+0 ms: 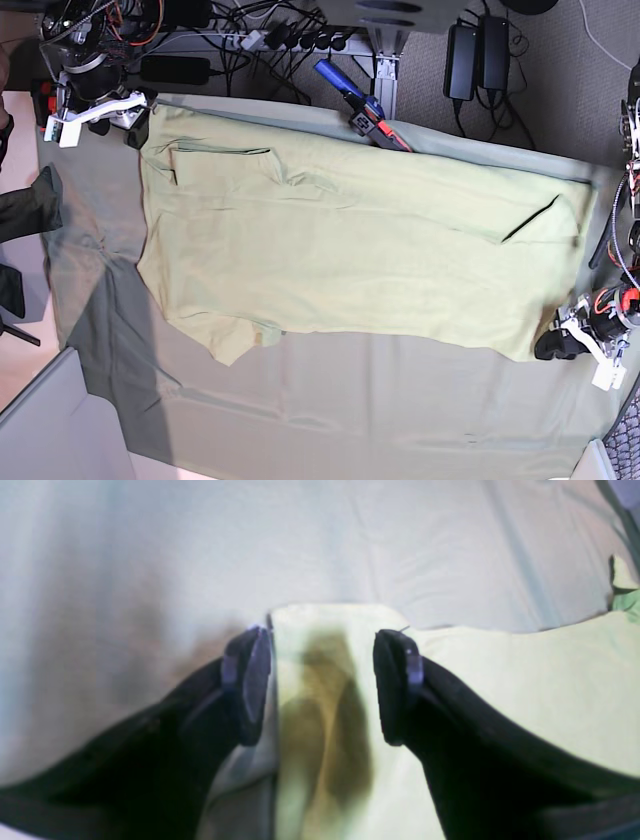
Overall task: Fold the T-shirt properly
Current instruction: 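Grasp the shirt's hem corners with both grippers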
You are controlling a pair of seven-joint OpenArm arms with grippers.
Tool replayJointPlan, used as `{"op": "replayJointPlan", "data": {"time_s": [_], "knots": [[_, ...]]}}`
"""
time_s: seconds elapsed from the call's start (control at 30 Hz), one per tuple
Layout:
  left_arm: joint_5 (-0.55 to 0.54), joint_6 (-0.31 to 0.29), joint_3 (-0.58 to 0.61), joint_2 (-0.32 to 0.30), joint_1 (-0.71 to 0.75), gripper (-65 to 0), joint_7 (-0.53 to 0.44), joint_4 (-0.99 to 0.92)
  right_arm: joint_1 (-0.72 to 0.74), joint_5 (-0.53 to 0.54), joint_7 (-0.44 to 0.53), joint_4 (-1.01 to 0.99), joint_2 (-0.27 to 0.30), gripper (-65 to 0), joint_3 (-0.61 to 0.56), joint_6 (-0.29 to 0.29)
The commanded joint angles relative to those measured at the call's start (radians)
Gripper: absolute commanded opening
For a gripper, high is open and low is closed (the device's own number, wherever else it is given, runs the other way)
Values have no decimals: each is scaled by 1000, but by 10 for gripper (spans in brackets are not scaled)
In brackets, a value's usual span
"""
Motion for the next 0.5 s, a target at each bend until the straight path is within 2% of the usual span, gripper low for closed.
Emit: {"op": "replayJointPlan", "data": {"time_s": [0.0,0.2,0.37,0.43,0.47], "knots": [[-14,-12,-4,-11,-26,-289,-18,3,-1,11,19,16,14,-243,9,48],[51,-12,-4,16,-27,-289,-43,-24,-1,11,19,16,14,-243,9,48],[90,31,11,19,-25,-292,-56,-24,-1,11,18,16,14,-243,9,48],[89,39,35,19,-21,-332,-58,-24,-1,12,19,16,14,-243,9,48],[89,39,47,19,-17,-386,-70,-24,-1,17,19,16,14,-243,9,48]]}}
